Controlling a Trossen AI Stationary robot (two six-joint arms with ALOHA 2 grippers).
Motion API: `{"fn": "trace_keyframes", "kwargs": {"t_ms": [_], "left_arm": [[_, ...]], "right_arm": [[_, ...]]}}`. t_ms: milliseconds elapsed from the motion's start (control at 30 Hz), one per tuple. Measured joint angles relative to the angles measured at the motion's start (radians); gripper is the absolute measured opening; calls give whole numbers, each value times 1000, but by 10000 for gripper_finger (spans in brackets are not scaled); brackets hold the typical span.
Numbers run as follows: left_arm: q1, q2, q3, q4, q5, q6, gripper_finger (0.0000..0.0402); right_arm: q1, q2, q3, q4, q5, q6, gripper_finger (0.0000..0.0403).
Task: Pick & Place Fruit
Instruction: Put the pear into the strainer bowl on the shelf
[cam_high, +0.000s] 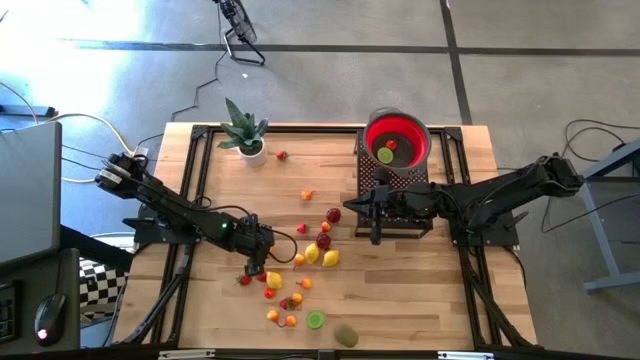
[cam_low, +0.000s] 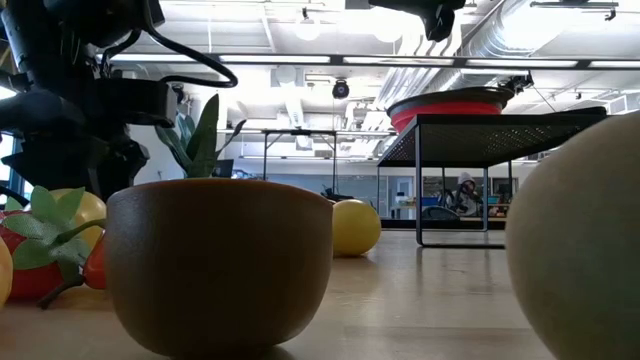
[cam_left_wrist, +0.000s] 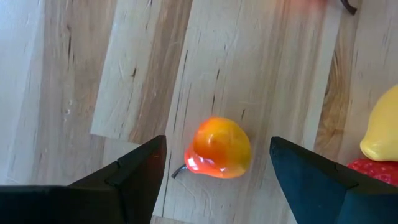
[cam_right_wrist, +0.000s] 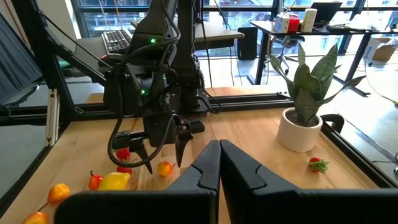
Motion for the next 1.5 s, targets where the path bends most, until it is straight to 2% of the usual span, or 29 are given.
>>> {"fn": "trace_keyframes", "kwargs": {"t_ms": [533,1067,1267,1500], "left_arm": [[0,0,0,2,22,-22,278],[0,0,0,2,21,-23,170],[0,0,0,3,20,-23,150],[0,0,0,3,20,-23,146]], "right_arm": [[0,0,0,0,-3,0,3],[0,0,0,0,-3,0,2],[0,0,0,0,-3,0,2],[0,0,0,0,-3,0,2]]}}
